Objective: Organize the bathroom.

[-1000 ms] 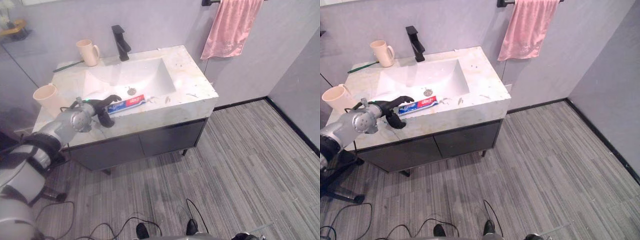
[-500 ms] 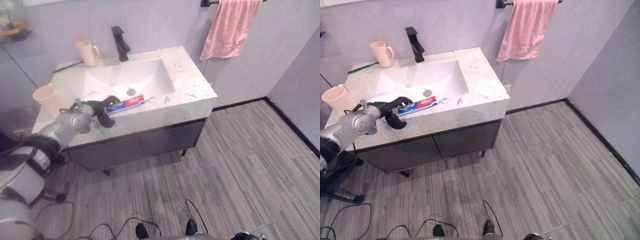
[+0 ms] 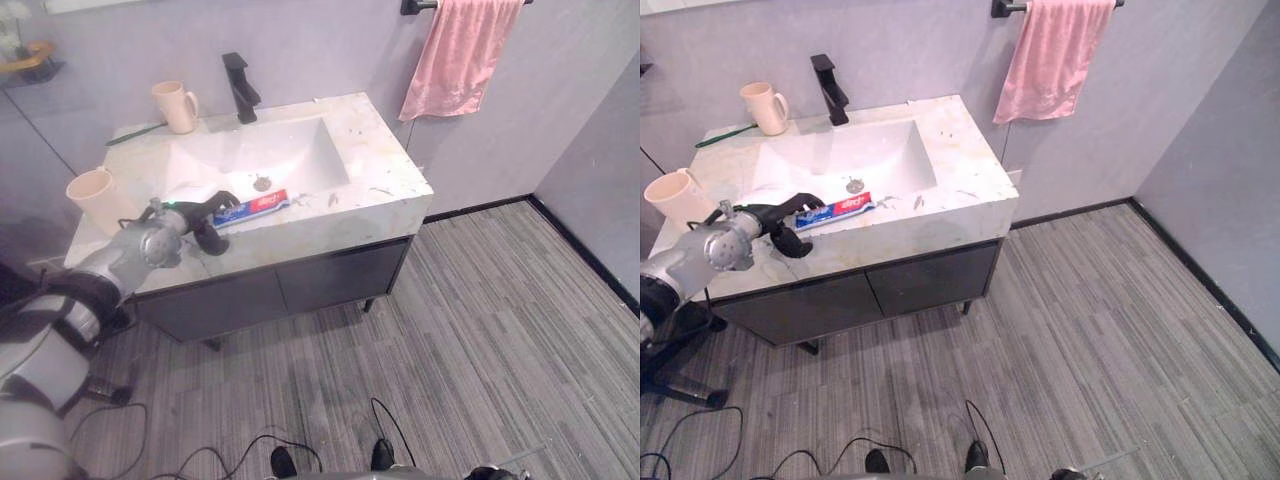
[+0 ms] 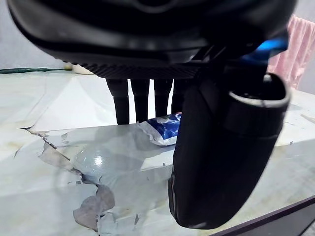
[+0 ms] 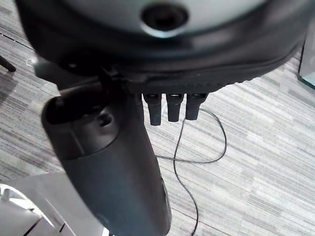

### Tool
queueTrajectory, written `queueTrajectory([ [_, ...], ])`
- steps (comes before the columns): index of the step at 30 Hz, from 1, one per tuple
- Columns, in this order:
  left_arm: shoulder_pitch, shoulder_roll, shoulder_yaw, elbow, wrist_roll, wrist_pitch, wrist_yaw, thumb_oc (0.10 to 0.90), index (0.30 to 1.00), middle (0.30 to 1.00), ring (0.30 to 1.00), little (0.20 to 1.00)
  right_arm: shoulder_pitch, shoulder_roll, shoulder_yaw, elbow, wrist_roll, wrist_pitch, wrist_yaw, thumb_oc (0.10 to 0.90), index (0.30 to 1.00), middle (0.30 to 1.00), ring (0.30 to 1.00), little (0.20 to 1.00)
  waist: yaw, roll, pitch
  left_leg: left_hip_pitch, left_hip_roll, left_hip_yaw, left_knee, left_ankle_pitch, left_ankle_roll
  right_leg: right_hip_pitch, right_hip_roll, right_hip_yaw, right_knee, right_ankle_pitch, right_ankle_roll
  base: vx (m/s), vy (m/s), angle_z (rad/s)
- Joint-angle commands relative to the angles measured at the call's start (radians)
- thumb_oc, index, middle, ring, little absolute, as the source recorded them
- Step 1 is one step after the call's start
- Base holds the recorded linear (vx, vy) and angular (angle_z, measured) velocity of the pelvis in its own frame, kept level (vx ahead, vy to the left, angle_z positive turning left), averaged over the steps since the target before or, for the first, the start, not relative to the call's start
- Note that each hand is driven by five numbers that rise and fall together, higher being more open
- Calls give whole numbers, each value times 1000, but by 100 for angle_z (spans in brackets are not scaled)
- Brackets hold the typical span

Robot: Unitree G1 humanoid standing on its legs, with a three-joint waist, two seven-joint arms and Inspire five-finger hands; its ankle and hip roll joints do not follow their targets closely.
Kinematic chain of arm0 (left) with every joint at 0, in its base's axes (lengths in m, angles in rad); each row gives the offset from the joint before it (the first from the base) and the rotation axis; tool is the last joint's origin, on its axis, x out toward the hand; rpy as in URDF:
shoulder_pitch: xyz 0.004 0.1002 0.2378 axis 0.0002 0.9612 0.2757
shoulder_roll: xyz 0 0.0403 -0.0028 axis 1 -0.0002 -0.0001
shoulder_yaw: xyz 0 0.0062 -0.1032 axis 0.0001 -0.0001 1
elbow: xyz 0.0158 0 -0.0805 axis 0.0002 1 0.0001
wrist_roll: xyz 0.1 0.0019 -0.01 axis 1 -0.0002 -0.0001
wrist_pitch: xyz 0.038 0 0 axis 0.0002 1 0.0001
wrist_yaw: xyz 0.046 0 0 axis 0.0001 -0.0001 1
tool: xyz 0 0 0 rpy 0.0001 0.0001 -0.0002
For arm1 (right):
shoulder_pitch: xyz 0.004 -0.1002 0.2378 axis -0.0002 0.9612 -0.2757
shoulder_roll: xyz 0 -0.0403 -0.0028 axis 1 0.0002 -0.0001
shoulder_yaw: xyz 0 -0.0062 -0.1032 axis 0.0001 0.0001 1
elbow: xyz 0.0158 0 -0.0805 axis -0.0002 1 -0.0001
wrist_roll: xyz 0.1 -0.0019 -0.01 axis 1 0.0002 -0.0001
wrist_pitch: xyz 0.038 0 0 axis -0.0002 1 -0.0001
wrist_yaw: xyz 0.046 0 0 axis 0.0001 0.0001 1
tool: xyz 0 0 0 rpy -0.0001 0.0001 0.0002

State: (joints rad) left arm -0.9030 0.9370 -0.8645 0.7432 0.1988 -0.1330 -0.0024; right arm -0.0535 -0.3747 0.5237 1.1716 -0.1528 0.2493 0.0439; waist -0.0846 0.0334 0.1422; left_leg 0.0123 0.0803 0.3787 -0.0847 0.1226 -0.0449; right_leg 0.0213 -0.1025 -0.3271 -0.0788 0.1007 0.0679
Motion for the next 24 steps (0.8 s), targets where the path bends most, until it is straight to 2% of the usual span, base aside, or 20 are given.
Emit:
queueTrajectory([
  [1, -139, 47, 188, 114, -3, 25, 111, 800, 900, 900, 900, 900, 0, 7, 41, 24, -34, 28, 7, 800, 900, 900, 900, 900, -6, -6, -6, -11, -12, 3, 40, -75, 7, -2, 7, 6, 30, -80, 11, 0, 0, 0],
  [11, -128, 55, 204, 91, -2, 25, 138, 800, 900, 900, 900, 900, 6, 7, 42, 24, -42, 33, 9, 800, 900, 900, 900, 900, -2, -10, -5, -14, -11, 2, 42, -76, 7, 2, 8, 3, 29, -81, 9, 0, 0, 0],
  [18, -128, 59, 199, 114, 57, 65, 162, 800, 900, 900, 900, 900, 7, 5, 44, 19, -46, 45, 23, 800, 900, 900, 900, 900, -1, -11, -12, -12, -11, -2, 43, -76, 7, 6, 9, 2, 27, -82, 8, 0, 0, 0],
  [22, -117, 64, 219, 142, 87, 102, 229, 800, 900, 900, 900, 900, 13, 6, 44, 23, -45, 46, 29, 800, 900, 900, 900, 900, 1, -10, -16, -17, -10, -3, 51, -76, 5, 9, 9, 1, 26, -82, 7, 0, 0, 0],
  [24, -122, 73, 250, 161, 74, 130, 410, 800, 900, 900, 900, 900, 14, 3, 49, 19, -35, 49, 35, 800, 900, 900, 900, 900, 2, -11, -15, -20, -8, -6, 52, -74, 4, 7, 9, 0, 31, -85, 5, 0, 0, 0],
])
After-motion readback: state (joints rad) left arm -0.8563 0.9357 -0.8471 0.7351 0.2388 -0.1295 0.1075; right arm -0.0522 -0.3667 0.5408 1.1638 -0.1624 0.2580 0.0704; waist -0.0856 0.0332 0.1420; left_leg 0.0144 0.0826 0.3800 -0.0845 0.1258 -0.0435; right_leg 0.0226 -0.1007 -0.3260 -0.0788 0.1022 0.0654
